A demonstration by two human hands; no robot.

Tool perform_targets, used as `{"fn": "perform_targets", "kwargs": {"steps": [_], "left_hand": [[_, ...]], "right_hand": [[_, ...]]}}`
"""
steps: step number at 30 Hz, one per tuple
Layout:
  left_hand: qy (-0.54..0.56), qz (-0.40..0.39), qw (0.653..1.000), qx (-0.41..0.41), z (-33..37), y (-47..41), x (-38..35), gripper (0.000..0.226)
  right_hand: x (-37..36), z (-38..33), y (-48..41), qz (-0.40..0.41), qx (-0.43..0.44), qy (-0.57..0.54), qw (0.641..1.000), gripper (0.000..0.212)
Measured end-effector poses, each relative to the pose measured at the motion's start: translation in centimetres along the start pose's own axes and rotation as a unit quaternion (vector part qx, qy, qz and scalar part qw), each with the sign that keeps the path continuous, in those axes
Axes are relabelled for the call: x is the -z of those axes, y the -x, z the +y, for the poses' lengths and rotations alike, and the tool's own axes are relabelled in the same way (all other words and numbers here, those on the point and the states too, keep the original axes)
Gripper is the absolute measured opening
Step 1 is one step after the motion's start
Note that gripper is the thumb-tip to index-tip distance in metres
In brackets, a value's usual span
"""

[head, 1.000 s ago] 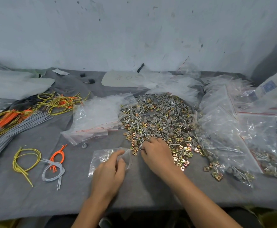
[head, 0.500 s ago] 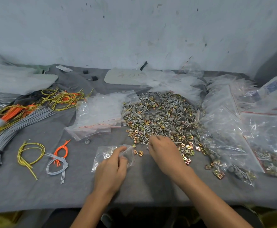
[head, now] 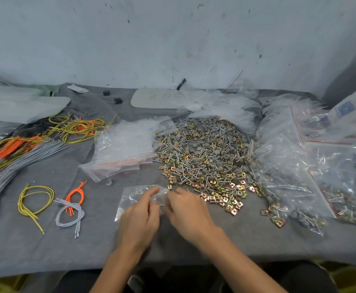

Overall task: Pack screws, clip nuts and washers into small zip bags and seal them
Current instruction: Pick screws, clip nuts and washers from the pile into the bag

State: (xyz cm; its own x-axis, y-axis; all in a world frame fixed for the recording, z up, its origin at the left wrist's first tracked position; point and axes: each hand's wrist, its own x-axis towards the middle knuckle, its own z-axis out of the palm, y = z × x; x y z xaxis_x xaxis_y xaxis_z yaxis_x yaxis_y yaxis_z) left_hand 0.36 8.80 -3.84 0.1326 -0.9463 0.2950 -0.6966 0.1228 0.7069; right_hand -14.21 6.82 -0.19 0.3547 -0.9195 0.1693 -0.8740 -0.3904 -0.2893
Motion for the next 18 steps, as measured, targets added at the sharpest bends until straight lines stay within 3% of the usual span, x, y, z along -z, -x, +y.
{"fn": "perform_targets", "kwargs": {"steps": [4, 7, 9, 11, 13, 16, 18], "left_hand": [[-0.009, -0.017, 1.0, -0.017, -0.1, 0.1, 0.0, 0.044], [-0.012, -0.011, 1.0, -0.021, -0.3, 0.0, -0.1, 0.045], [-0.019, -0.006, 1.0, -0.017, -0.4, -0.1, -0.1, 0.044], [-0.023, -0.002, 1.0, -0.011, -0.2, -0.1, -0.2, 0.04], [-0.022, 0.001, 1.0, -0.013, -0.2, -0.1, -0.2, 0.035], [-0.019, 0.001, 1.0, -0.015, -0.1, 0.0, -0.1, 0.035], [-0.017, -0.003, 1.0, -0.015, 0.0, 0.1, 0.0, 0.035]], "right_hand": [[-0.3, -0.1, -0.3, 0.003, 0.014, 0.011, 1.0, 0.021], [-0.2, 0.5, -0.3, -0.018, 0.054, -0.143, 0.988, 0.023], [0.6, 2.3, -0.6, 0.017, 0.024, -0.192, 0.981, 0.019], [1.5, 4.9, -1.1, 0.048, -0.045, -0.133, 0.989, 0.011], [2.4, 6.7, -1.7, 0.012, -0.102, -0.028, 0.994, 0.011], [2.4, 7.1, -1.9, -0.055, -0.098, 0.026, 0.993, 0.018], [2.0, 6.8, -1.9, -0.057, -0.088, 0.043, 0.994, 0.017]]}}
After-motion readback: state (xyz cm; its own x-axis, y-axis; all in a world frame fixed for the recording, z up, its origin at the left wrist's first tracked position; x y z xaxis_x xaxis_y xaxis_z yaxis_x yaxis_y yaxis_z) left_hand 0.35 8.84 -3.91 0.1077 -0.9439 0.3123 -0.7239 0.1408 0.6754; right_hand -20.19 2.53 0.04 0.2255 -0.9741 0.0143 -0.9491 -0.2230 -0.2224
